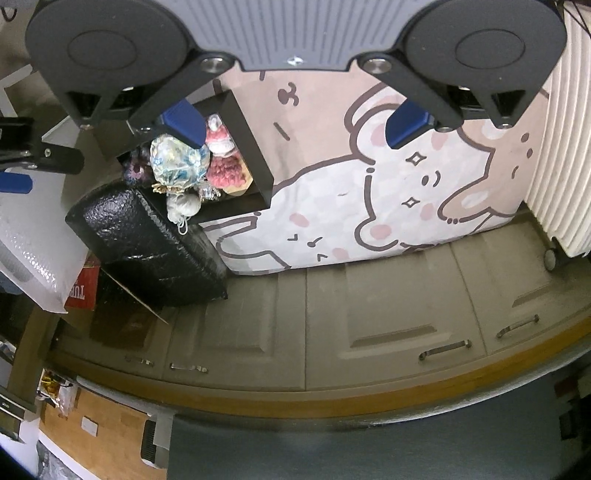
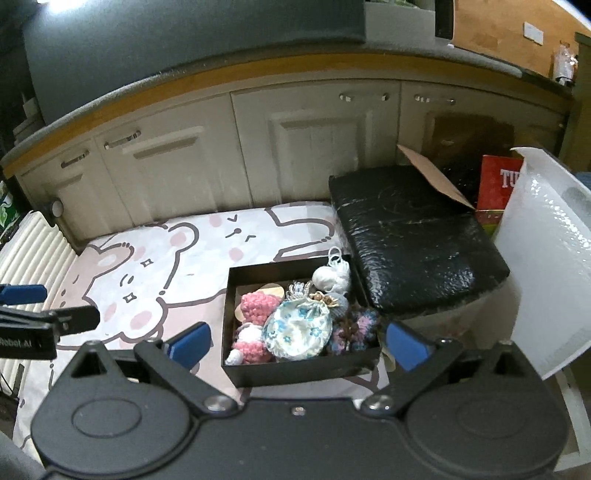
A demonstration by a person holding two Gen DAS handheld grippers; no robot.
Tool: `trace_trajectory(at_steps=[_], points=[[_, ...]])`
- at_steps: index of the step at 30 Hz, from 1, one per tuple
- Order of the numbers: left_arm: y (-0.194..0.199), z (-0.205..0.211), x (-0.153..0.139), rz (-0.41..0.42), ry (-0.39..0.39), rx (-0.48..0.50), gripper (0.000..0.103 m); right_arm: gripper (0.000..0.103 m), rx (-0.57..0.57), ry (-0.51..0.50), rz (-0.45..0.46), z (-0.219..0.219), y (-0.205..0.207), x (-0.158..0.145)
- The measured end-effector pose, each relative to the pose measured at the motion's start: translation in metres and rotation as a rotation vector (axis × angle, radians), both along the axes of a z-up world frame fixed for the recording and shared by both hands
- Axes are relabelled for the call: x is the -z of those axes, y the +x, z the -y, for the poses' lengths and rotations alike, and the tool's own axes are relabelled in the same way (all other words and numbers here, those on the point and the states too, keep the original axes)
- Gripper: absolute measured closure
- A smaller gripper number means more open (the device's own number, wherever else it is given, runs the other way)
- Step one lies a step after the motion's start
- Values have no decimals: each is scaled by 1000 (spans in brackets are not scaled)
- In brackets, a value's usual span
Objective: Organize objects
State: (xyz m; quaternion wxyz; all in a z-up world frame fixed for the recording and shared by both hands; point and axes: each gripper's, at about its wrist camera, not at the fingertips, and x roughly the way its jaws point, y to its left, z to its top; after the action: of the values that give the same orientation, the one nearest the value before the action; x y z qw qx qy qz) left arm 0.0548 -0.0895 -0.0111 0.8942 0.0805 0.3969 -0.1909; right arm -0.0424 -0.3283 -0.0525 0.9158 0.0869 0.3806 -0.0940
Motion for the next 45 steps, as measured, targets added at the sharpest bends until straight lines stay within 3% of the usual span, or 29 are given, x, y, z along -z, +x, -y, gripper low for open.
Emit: trace_trajectory(at_steps=[10,24,45], points=[[-25,-19,-2,1,-66,-8,1,0,-3,-56,-5,-22,-23,-8],[-30,-26,2,3,-13,-21,1,0,41,-59,-23,-32,-31,-1],[-30,-24,5,4,-3,-14,1,0,68,-59,-18,-33,-31,1]])
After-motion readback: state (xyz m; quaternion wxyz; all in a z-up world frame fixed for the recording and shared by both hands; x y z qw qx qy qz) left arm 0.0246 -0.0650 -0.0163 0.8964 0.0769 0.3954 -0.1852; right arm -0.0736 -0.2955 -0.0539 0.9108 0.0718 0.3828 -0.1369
